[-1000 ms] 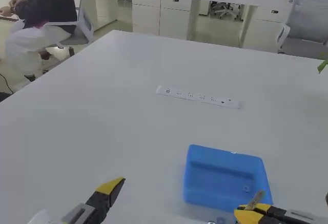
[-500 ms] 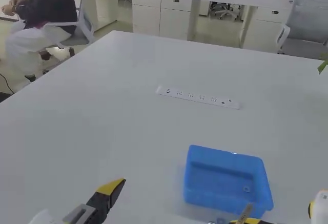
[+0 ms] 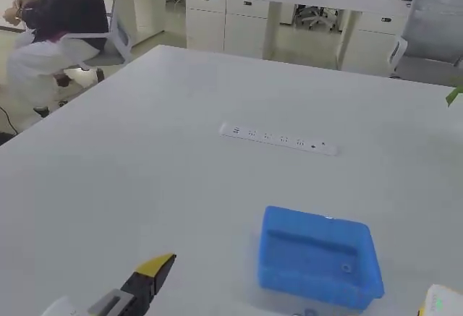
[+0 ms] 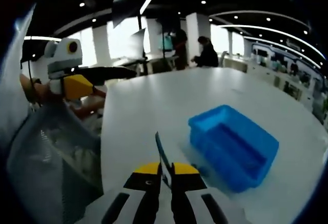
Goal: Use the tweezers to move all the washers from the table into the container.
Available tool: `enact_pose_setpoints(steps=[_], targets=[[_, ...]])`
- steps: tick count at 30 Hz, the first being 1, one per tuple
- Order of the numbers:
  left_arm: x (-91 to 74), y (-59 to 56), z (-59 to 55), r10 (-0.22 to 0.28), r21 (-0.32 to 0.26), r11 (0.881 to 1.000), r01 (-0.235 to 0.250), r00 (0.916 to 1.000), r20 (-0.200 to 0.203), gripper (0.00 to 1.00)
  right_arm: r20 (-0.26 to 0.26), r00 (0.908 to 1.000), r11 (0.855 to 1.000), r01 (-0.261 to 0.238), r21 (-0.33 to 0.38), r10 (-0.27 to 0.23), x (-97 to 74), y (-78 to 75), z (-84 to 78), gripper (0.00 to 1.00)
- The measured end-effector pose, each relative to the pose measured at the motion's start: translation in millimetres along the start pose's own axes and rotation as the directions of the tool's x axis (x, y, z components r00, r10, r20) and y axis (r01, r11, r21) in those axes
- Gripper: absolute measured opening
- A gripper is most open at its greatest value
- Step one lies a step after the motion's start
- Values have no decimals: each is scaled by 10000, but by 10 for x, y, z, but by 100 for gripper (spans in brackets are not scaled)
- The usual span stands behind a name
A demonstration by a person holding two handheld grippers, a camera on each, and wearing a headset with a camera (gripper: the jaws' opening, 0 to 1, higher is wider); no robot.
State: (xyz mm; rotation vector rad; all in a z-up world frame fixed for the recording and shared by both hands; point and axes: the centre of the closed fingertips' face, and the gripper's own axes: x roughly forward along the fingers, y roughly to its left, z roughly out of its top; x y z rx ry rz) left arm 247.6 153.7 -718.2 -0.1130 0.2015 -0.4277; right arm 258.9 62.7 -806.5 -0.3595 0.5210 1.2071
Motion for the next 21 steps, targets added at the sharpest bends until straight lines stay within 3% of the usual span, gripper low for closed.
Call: enact_pose_setpoints(steps=[2,5,8,11,20,21], targets=[[-1,1,-3,2,20,10000,-2,10000,-14,86,-208,9996,9981,173,-591,-185,-5,-19,-7,3],[-4,1,-6,16,77,10000,-16,10000,-40,86,-107,9996,9991,271,-329,-274,0,-34,5,2],[-12,23,9,128,83,9999,-129,9999,42,86,118,9991,9969,404,675,-413,-28,-84,16,2],[-19,42,23,193,4,9998,-193,9997,127,86,872,9953,9836,260,1784,-421,-127,-136,161,2],[-2,2,-7,13,131,9999,-12,10000,-57,86,1710,9803,9649,527,2574,-992,-408,-502,496,3],[-2,1,-9,7,126,9999,-6,10000,-62,86,1807,9768,9577,611,2812,-1153,-427,-574,537,3]])
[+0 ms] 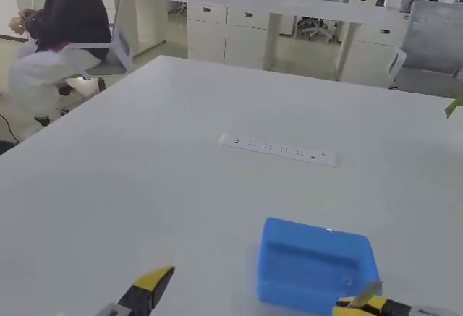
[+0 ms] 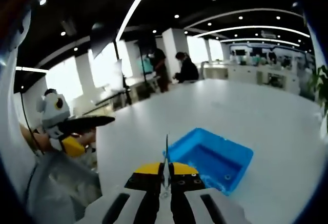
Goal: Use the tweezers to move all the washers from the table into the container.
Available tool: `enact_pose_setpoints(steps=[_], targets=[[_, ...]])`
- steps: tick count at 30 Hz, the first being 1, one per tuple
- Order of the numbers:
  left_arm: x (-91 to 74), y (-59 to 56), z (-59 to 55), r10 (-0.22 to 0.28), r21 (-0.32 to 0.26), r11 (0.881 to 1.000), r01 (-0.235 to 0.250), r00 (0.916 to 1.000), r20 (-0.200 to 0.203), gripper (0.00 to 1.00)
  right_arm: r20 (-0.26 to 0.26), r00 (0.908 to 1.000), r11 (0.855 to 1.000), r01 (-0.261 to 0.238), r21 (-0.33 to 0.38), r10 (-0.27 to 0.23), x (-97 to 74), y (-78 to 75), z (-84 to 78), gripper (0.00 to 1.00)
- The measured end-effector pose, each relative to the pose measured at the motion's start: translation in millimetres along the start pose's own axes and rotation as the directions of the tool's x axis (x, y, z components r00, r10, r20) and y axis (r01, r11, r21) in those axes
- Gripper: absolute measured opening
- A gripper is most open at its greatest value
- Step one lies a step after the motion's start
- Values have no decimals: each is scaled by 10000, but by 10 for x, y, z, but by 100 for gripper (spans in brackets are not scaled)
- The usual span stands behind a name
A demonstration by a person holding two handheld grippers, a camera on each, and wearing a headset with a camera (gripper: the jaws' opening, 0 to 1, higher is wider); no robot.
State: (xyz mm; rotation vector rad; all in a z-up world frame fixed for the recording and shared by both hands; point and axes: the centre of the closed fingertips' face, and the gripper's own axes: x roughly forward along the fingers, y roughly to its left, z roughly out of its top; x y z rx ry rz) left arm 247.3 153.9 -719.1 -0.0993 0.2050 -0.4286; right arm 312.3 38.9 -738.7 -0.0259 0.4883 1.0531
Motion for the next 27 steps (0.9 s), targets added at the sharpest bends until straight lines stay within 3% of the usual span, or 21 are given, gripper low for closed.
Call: enact_pose_setpoints(steps=[7,12,21,27], targets=[[2,-16,-18,-74,59,10000,75,9999,-94,85,378,9980,9965,482,687,-509,32,-293,192,3],[-1,-10,-22,-49,78,10000,50,9999,-114,85,288,9957,9897,847,1156,-886,140,-536,222,3],[28,-87,-93,-352,424,9984,375,9979,-548,85,-592,9901,9828,1341,1269,-1275,413,-815,29,3],[33,-88,-119,-417,309,9986,438,9970,-657,84,-943,9839,9789,1631,1231,-1520,522,-972,-66,3]])
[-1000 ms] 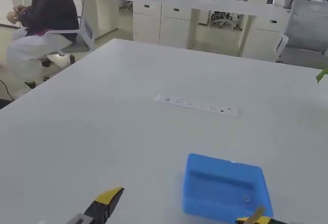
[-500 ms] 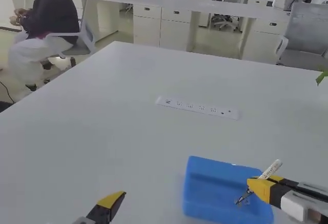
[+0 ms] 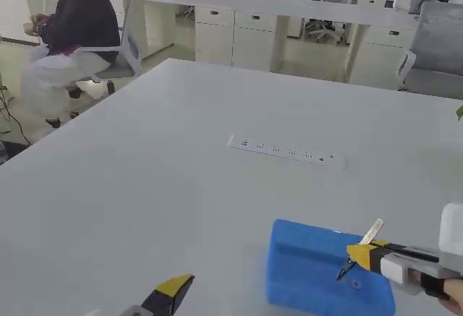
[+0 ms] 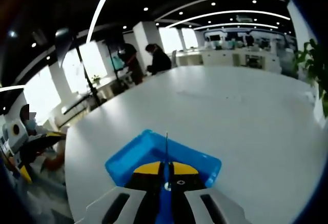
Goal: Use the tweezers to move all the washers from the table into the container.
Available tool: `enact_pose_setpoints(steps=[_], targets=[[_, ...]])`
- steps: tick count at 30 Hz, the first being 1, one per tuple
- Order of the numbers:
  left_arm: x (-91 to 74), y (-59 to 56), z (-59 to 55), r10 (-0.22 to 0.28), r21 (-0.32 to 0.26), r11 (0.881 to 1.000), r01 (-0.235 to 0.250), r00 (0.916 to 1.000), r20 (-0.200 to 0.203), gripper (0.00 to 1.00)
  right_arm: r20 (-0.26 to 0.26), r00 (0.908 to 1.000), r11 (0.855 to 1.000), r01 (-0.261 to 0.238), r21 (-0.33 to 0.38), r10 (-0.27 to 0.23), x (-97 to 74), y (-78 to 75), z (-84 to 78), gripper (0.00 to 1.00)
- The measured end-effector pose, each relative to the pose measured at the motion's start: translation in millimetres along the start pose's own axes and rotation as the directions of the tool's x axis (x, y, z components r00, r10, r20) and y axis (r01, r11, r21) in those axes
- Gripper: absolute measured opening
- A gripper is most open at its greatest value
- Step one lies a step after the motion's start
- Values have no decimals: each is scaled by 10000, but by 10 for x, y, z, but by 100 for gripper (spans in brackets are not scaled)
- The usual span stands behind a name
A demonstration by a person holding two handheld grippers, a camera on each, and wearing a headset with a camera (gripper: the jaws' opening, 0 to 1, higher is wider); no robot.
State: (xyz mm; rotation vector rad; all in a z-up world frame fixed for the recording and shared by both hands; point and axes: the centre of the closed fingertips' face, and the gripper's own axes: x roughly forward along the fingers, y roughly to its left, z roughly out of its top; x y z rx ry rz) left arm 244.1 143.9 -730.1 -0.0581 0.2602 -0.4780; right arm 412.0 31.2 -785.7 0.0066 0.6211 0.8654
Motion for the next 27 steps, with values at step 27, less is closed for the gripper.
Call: enact_pose_setpoints(steps=[27], targets=[[7,13,-36,58,11,10000,-58,9998,-177,84,618,9981,9946,100,-1031,-36,-6,-31,109,5]])
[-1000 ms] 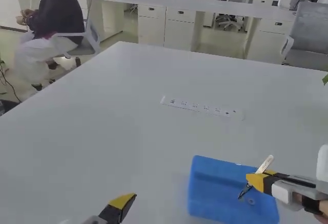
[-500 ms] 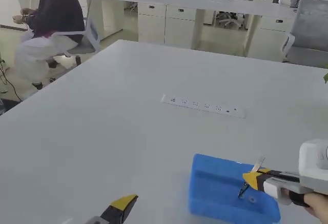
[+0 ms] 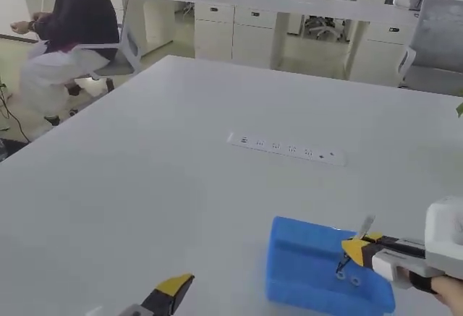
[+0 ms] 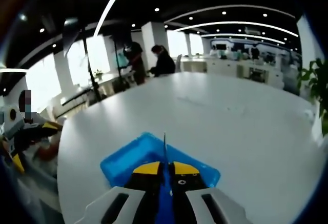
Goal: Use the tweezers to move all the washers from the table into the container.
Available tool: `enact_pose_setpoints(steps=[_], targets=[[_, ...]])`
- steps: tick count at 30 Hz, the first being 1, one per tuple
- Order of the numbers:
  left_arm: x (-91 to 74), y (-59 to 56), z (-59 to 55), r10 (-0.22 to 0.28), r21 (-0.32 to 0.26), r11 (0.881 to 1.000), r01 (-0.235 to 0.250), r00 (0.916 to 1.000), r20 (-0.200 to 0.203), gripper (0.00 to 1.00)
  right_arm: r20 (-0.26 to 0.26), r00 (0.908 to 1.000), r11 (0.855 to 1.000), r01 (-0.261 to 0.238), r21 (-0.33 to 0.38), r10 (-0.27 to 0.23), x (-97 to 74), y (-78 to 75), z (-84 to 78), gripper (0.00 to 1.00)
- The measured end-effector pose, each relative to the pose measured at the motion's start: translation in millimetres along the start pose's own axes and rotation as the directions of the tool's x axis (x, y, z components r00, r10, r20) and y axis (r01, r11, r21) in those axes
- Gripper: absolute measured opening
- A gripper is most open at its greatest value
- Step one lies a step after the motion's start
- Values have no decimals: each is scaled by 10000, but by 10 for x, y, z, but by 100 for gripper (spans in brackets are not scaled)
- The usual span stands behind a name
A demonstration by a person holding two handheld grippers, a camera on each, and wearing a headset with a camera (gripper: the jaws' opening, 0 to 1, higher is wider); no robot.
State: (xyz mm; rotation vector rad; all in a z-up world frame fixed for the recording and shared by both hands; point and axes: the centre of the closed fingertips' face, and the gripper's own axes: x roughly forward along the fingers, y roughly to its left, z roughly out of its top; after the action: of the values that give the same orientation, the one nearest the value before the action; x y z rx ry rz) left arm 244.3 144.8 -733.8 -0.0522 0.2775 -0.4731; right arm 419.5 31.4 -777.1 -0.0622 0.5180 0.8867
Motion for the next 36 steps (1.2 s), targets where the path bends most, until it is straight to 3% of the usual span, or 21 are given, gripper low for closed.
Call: enact_pose_setpoints(steps=[5,15,21,27,36], targets=[[0,-7,-2,-20,23,10000,20,10000,-17,84,544,9982,9995,-251,185,241,-149,198,136,4],[-2,-14,-4,-58,18,10000,58,10000,-38,83,896,9918,9940,-958,524,909,-381,626,144,4],[-1,-22,-15,-81,48,10000,82,9999,-100,83,417,9914,9920,-1246,208,1237,-429,756,-35,4],[-2,-27,-18,-103,56,9999,103,9999,-108,83,-133,9910,9911,-1332,48,1333,-351,803,-277,4],[-3,-24,-27,-105,86,9999,106,9998,-165,83,-993,9841,9812,-1583,-1104,1476,-181,807,-526,4]])
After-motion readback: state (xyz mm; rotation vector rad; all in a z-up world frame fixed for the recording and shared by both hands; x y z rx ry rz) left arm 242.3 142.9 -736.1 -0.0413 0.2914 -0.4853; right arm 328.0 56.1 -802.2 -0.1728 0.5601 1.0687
